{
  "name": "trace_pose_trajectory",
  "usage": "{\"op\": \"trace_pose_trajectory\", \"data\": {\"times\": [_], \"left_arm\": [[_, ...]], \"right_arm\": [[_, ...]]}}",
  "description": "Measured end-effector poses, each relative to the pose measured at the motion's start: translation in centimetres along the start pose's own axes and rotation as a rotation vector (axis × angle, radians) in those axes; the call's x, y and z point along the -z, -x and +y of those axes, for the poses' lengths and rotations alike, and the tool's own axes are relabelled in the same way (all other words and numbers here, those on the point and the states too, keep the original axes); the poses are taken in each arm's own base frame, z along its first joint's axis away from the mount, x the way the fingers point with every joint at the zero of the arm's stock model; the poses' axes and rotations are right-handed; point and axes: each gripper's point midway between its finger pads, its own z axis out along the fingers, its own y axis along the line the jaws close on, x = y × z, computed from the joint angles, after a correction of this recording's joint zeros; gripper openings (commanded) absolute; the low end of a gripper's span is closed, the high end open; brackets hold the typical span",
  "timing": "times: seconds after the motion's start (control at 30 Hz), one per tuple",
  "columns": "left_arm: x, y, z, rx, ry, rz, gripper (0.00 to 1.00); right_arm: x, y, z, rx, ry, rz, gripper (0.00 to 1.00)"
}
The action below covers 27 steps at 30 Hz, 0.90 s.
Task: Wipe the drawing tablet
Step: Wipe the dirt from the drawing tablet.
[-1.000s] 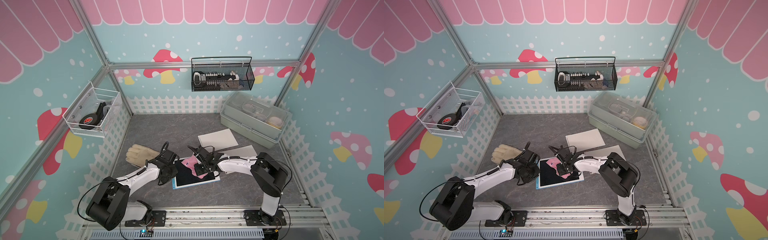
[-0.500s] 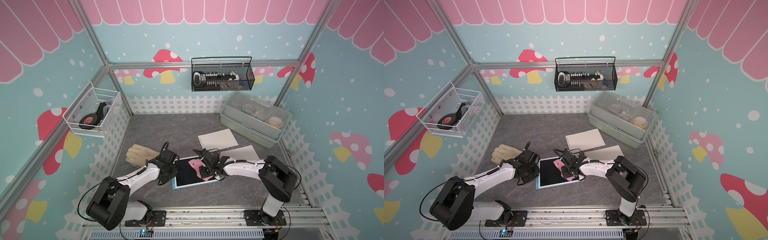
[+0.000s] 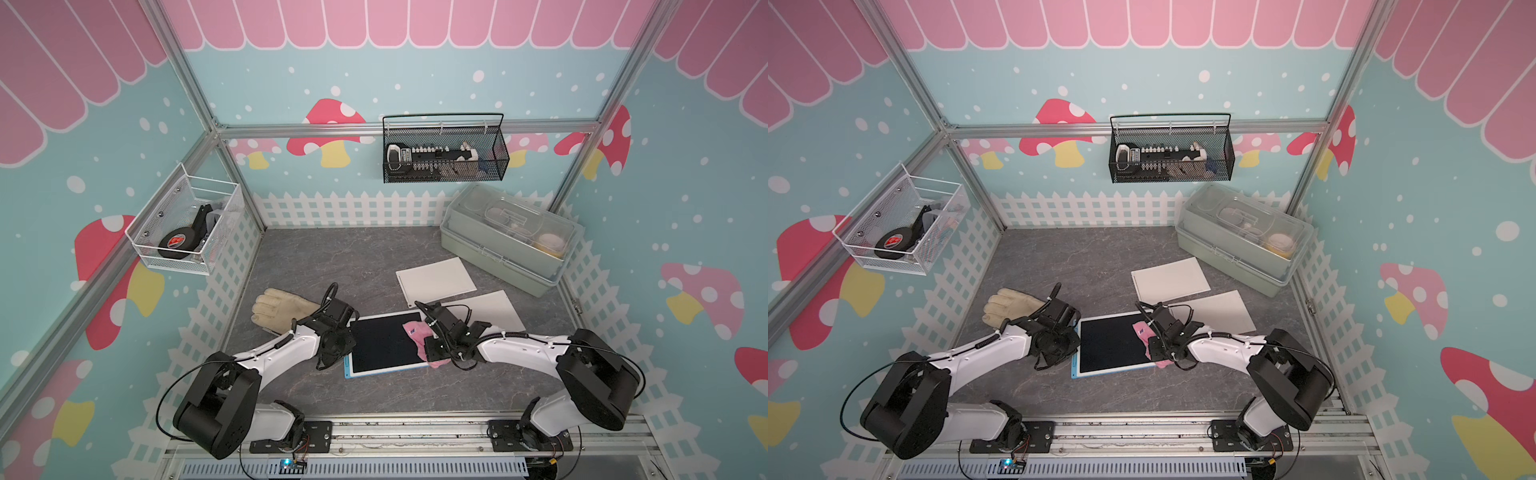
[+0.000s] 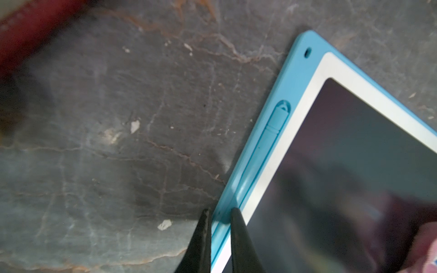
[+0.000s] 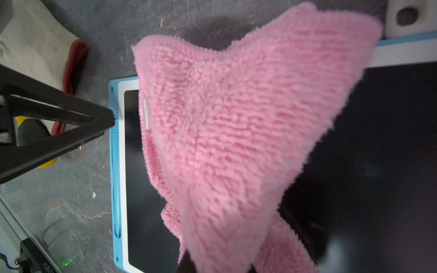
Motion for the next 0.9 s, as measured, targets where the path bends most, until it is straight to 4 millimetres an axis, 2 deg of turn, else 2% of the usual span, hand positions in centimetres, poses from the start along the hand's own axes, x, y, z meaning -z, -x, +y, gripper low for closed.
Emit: {"op": "trace_pose_trajectory", "data": {"times": [0.13, 0.17, 0.2, 0.23, 0.3, 0.43, 0.47, 0.53, 0.6, 0.63, 0.77, 0.8, 0.83, 0.9], "left_arm": [[0.0, 0.1, -0.1, -0.007, 0.004, -0.003, 0.14], [0.0, 0.2, -0.1, -0.008, 0.005, -0.003, 0.14], [0.0, 0.2, -0.1, -0.01, 0.005, -0.003, 0.14], [0.0, 0.2, -0.1, -0.011, 0.006, -0.003, 0.14], [0.0, 0.2, -0.1, -0.014, 0.007, -0.003, 0.14], [-0.1, 0.3, -0.2, -0.015, 0.008, -0.005, 0.14], [-0.1, 0.3, -0.2, -0.016, 0.007, -0.005, 0.14], [-0.1, 0.3, -0.2, -0.019, 0.006, -0.005, 0.14], [-0.1, 0.3, -0.3, -0.026, 0.002, -0.004, 0.15], [-0.1, 0.3, -0.3, -0.027, 0.0, -0.004, 0.15], [-0.1, 0.3, -0.4, -0.038, -0.009, -0.01, 0.15], [-0.1, 0.4, -0.4, -0.04, -0.012, -0.011, 0.15], [-0.1, 0.3, -0.4, -0.041, -0.014, -0.012, 0.15], [-0.1, 0.3, -0.3, -0.039, -0.023, -0.013, 0.15]], "right_arm": [[-1.9, 0.5, 7.2, 0.095, 0.087, 0.025, 0.0], [-2.1, 0.4, 8.1, 0.097, 0.107, 0.024, 0.0], [-2.2, 0.3, 8.2, 0.088, 0.113, 0.025, 0.0], [-2.1, 0.3, 7.9, 0.069, 0.121, 0.024, 0.0], [-1.8, 0.2, 5.9, 0.014, 0.119, 0.017, 0.0], [0.4, -0.4, -0.9, -0.117, 0.053, -0.019, 0.0], [0.9, -0.8, -2.0, -0.131, 0.034, -0.023, 0.0], [1.1, -1.2, -2.0, -0.116, 0.023, -0.015, 0.0], [0.6, -1.1, -0.3, -0.072, 0.028, 0.003, 0.0], [0.0, -0.9, 1.3, -0.044, 0.044, 0.018, 0.0], [-3.1, 1.3, 11.1, 0.038, 0.22, 0.036, 0.0], [-3.7, 1.7, 13.0, 0.044, 0.261, 0.037, 0.0], [-4.2, 1.9, 14.5, 0.047, 0.298, 0.037, 0.0], [-4.6, 2.2, 15.1, 0.027, 0.335, 0.044, 0.0]]}}
